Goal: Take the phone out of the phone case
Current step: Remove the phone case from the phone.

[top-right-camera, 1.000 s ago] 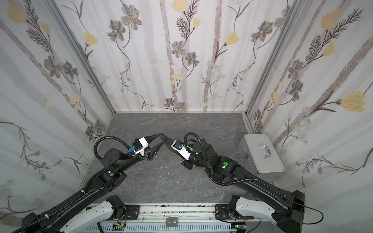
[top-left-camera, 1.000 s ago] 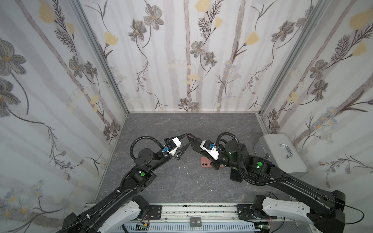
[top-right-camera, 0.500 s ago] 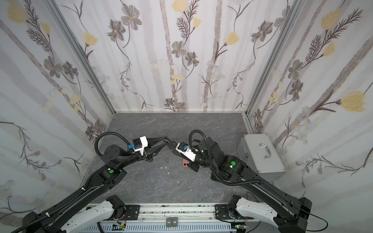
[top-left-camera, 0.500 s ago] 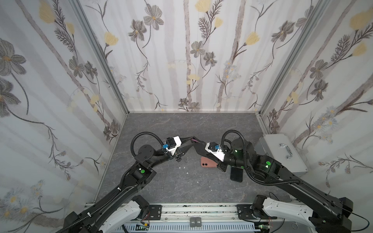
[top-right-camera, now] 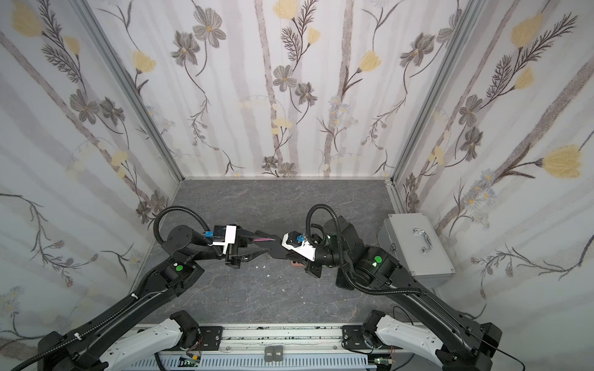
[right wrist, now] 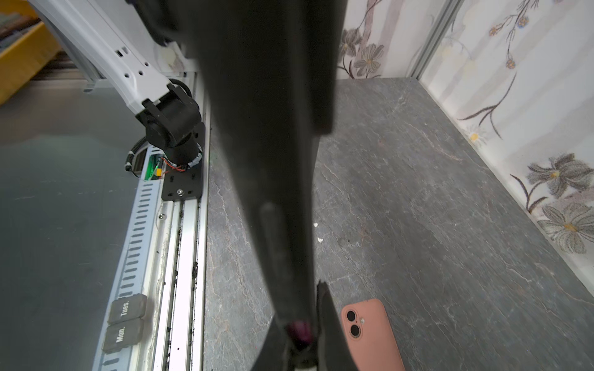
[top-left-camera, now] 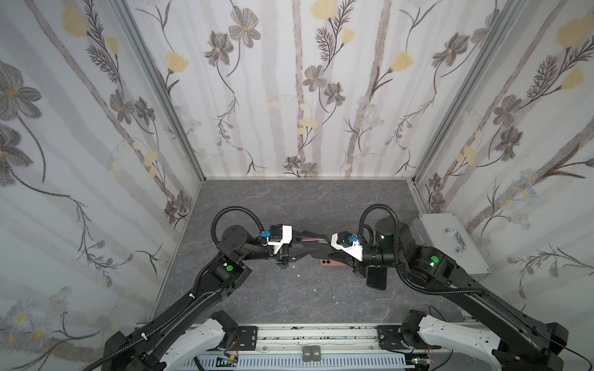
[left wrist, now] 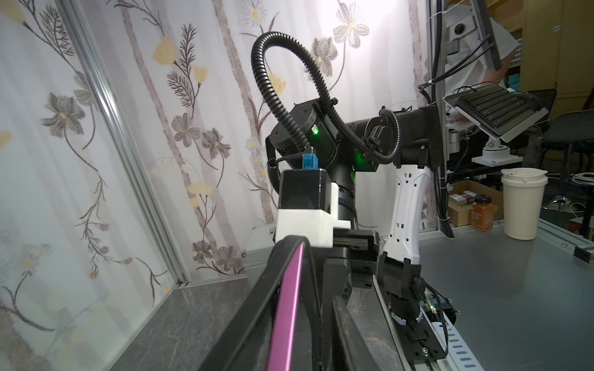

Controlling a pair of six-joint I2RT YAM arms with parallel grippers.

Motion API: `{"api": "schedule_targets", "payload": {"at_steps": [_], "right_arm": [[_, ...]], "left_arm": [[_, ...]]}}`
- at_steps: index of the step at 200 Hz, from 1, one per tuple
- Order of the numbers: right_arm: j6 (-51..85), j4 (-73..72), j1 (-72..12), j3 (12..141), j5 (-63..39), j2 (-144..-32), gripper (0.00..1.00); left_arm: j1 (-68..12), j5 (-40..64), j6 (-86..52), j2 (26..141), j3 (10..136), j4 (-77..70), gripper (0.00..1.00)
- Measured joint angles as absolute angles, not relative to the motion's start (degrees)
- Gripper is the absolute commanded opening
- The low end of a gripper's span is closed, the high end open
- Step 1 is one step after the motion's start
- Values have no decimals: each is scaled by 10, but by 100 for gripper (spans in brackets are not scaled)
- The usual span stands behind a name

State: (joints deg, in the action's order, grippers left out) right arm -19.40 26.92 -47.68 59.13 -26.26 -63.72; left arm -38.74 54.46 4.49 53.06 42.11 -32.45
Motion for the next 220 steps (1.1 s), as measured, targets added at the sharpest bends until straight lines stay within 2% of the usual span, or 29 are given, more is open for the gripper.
{"api": "schedule_targets", "payload": {"at_steps": [57, 82, 151, 188, 211, 220], "right_arm": [[-112, 113, -453, 527, -362, -606, 0], [-75, 45, -453, 509, -388, -604, 0], [43, -163, -451, 438, -413, -594, 0], [86, -241, -450, 432, -425, -598, 0], [63, -226, -449, 439, -421, -601, 0], [44, -203, -449, 450, -418, -602, 0]], "left_arm": [[-400, 533, 13, 520, 419, -380, 33], [-404, 510, -3, 516, 407, -427, 27], [-408, 467, -66, 530, 380, -554, 23], [-409, 448, -95, 539, 376, -613, 12], [-410, 444, -108, 538, 373, -615, 0], [-410, 444, -112, 537, 372, -615, 0]]}}
